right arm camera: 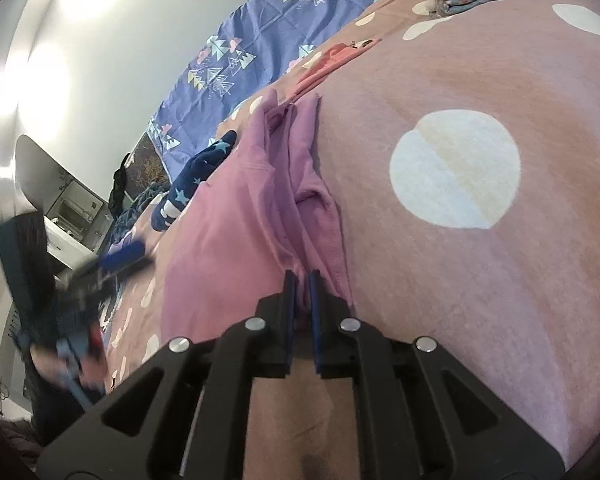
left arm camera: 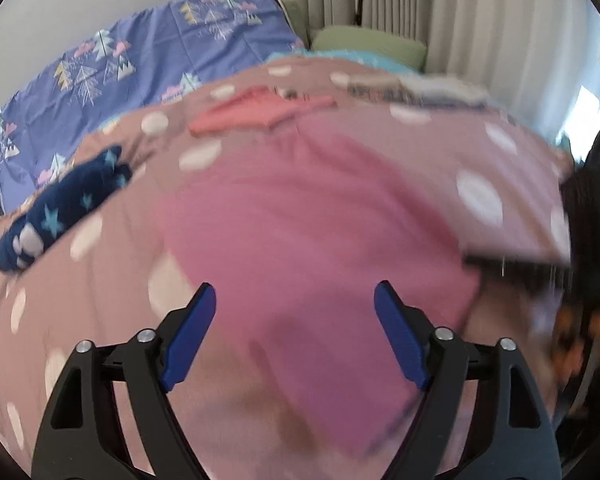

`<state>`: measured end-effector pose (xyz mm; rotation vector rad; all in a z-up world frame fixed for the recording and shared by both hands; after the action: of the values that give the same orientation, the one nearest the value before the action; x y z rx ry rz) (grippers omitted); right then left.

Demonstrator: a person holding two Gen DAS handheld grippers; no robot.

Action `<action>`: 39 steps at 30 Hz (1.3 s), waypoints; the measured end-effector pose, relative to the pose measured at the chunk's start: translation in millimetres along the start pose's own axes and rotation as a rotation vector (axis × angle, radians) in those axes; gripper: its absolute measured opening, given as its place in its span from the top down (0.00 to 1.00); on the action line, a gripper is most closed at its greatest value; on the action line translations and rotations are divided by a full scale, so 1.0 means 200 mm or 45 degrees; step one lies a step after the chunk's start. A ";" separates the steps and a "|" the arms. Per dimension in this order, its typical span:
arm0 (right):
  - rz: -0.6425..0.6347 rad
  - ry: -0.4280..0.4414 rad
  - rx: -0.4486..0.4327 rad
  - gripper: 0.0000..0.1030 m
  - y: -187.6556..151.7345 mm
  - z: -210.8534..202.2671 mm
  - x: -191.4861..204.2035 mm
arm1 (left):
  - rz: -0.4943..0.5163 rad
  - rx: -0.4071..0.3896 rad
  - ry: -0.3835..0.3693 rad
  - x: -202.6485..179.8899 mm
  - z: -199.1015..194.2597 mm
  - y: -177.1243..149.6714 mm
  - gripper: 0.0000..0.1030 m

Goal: Fold small clothes

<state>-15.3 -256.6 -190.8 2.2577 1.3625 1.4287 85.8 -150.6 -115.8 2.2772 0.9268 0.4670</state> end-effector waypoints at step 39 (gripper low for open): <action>-0.524 -0.257 0.069 0.69 0.54 0.41 0.37 | -0.380 0.019 0.030 0.31 0.20 -0.11 0.91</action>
<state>123.8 -236.7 -128.1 1.9324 1.6843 1.0138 137.9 -111.1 -154.5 2.1023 1.2604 0.3559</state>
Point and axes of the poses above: each gripper's, at about its wrist camera, not at the fingertips, and z roughly the way its jaws point, x to its left, y to its top, the point moved 3 cm from there along z, roughly the way its jaws point, and after that the axes turned 2 degrees about -x, right-handed, at the moved point
